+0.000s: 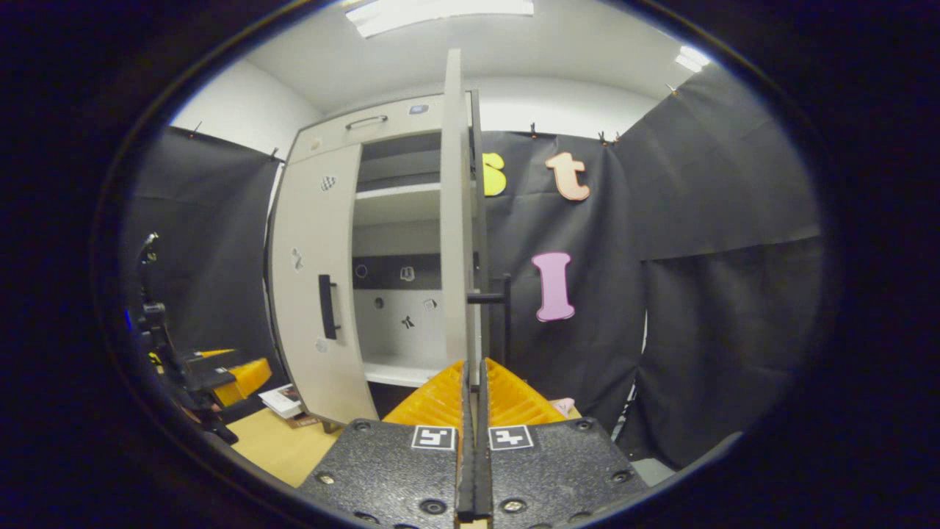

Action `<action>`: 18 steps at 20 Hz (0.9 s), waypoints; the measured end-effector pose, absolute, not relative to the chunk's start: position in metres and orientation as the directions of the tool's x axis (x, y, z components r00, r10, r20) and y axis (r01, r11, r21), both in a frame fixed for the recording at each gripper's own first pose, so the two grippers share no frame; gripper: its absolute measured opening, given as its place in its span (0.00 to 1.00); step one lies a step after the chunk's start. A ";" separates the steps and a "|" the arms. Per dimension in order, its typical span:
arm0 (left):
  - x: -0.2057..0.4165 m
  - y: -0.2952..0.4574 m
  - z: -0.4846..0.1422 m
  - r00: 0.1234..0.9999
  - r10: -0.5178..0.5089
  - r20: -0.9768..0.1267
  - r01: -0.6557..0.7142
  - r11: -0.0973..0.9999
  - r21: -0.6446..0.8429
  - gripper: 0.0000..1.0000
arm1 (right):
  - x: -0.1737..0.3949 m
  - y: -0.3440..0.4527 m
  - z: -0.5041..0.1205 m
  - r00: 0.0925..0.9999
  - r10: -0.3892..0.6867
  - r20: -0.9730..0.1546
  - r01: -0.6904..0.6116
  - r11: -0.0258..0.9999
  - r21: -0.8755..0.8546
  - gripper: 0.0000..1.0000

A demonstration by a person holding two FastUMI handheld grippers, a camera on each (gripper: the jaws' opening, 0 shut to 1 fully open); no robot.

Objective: Open the right door of the double-door shoe cabinet with the right hand, and open the left door with the left hand.

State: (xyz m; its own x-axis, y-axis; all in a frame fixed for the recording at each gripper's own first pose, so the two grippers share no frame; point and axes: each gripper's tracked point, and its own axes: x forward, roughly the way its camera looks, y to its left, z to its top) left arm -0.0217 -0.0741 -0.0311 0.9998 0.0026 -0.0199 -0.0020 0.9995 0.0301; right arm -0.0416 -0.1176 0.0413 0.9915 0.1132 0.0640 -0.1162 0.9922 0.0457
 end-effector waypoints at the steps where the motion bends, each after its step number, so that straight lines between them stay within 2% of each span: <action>1: -0.020 -0.074 -0.029 1.000 -0.003 -0.017 0.004 1.000 0.020 0.95 | -0.041 -0.106 0.041 0.989 0.134 0.065 -0.137 0.989 0.046 0.04; 4: -0.024 -0.066 -0.023 1.000 -0.002 -0.002 0.002 1.000 0.031 0.95 | -0.029 -0.066 0.035 0.979 0.198 0.054 -0.201 0.978 0.056 0.04; 9: -0.026 -0.047 -0.020 1.000 0.012 0.005 -0.012 0.999 0.047 0.95 | 0.002 -0.053 0.011 0.995 0.100 0.030 -0.100 0.995 0.007 0.04; 10: -0.025 -0.045 -0.019 1.000 0.015 0.005 -0.015 0.999 0.051 0.95 | 0.006 -0.051 0.006 0.995 0.092 0.025 -0.092 0.996 -0.004 0.26; 12: -0.022 -0.041 -0.016 1.000 0.015 0.010 -0.015 0.999 0.051 0.95 | 0.013 -0.050 -0.003 0.998 0.062 -0.004 -0.062 0.998 -0.022 0.48; 13: -0.020 -0.041 -0.013 1.000 0.008 0.017 -0.009 0.999 0.047 0.95 | 0.014 -0.047 -0.005 0.998 0.063 -0.013 -0.063 0.998 -0.016 0.53; 14: -0.017 -0.042 -0.010 1.000 0.000 0.022 -0.001 0.999 0.044 0.95 | 0.016 -0.045 -0.006 0.997 0.069 -0.018 -0.069 0.998 -0.003 0.62; 18: 0.006 -0.051 0.014 0.998 -0.039 0.058 0.036 0.998 0.051 0.95 | 0.012 -0.047 0.000 0.998 0.057 -0.003 -0.057 0.998 0.021 0.80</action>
